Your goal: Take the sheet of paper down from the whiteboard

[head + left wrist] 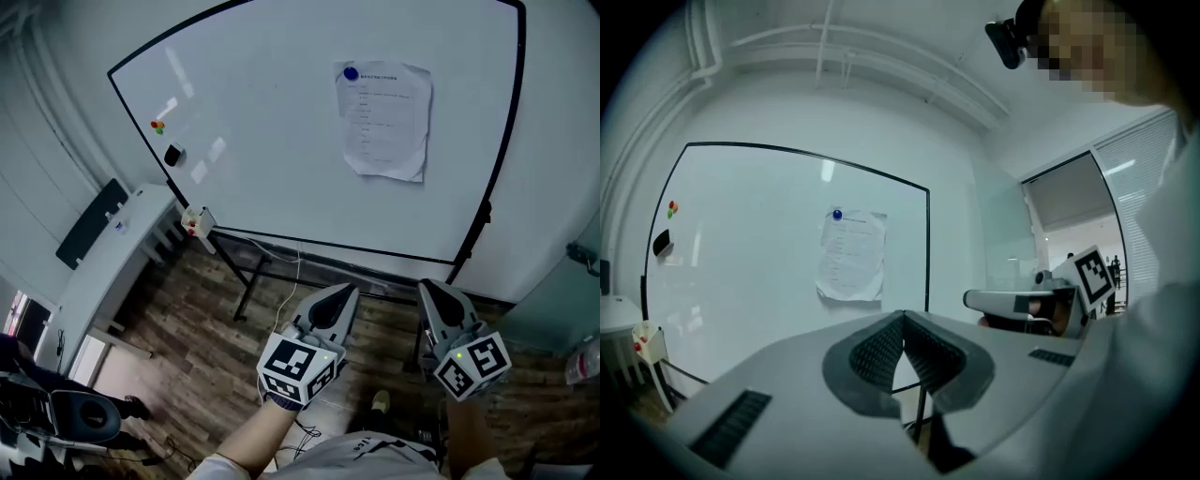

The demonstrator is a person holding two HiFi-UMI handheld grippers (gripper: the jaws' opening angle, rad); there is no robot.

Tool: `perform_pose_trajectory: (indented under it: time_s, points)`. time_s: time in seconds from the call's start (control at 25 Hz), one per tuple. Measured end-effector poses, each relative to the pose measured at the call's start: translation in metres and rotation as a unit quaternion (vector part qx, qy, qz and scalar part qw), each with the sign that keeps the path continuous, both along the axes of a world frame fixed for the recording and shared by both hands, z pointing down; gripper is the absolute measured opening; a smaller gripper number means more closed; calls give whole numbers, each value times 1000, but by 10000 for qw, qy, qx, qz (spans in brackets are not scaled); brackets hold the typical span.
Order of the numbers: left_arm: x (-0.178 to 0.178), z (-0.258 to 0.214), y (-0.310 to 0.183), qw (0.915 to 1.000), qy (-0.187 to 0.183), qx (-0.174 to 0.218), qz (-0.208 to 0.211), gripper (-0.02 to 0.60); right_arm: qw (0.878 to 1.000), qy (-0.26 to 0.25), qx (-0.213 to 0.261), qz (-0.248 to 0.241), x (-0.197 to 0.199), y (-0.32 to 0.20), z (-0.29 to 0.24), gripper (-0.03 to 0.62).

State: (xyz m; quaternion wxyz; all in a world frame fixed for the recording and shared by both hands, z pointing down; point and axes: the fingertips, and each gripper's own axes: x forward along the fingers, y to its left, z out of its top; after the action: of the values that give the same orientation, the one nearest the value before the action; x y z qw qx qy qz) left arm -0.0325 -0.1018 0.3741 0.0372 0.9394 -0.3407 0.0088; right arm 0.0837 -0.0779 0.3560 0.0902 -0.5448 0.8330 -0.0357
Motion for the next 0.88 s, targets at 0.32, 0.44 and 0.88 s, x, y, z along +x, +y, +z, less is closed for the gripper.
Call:
perform_pose_trajectory:
  time_s: [0.32,0.44,0.88]
  points:
    - [39,-37,-87,9966,-220,510,-603,14,9992,118,289,-235,56,-79,-28,15]
    - [49,-57,-112,9923,-397,848,-807,14,9989,73,418,-209,72,-103,-41,15]
    - [78,-127,-212,9720,-713,1978,-1053,14,9978,272,597,98,98,-186,-66,55]
